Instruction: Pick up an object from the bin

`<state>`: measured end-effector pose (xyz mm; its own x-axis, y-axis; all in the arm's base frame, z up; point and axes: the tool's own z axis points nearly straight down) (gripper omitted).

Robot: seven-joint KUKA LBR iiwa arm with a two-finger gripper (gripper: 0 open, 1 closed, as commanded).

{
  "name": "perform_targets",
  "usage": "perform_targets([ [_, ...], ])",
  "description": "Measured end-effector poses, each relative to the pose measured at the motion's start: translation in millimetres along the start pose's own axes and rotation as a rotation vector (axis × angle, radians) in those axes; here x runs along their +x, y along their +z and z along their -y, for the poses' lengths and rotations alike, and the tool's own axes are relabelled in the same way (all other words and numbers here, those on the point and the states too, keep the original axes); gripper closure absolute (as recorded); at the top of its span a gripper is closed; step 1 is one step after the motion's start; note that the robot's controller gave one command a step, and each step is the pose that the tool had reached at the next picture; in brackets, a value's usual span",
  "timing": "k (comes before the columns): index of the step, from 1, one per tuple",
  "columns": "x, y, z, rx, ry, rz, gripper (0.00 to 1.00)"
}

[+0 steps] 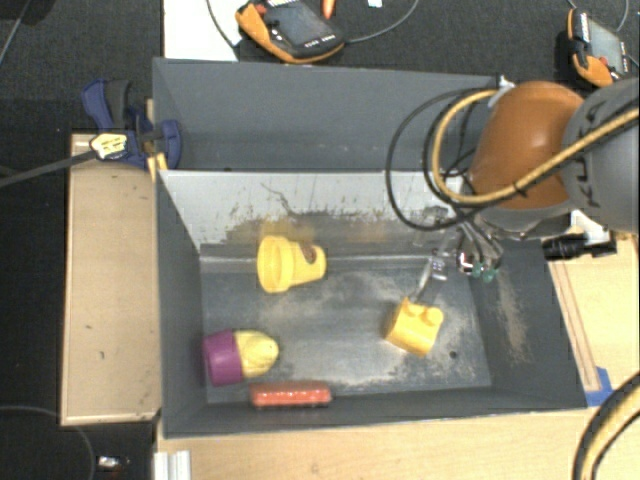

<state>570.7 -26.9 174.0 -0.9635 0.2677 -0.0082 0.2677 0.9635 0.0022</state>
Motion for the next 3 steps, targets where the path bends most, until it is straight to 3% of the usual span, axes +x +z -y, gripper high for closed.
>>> perform_targets([
  [1,-4.8,-31.8,61.2,0.001,-0.278,0.002,0.00],
  [2,0.3,6.4,76.7,-0.001,-0.090,0.003,0.00],
  [3,-22.5,-15.9,81.5,0.000,-0.390,0.006,0.00],
])
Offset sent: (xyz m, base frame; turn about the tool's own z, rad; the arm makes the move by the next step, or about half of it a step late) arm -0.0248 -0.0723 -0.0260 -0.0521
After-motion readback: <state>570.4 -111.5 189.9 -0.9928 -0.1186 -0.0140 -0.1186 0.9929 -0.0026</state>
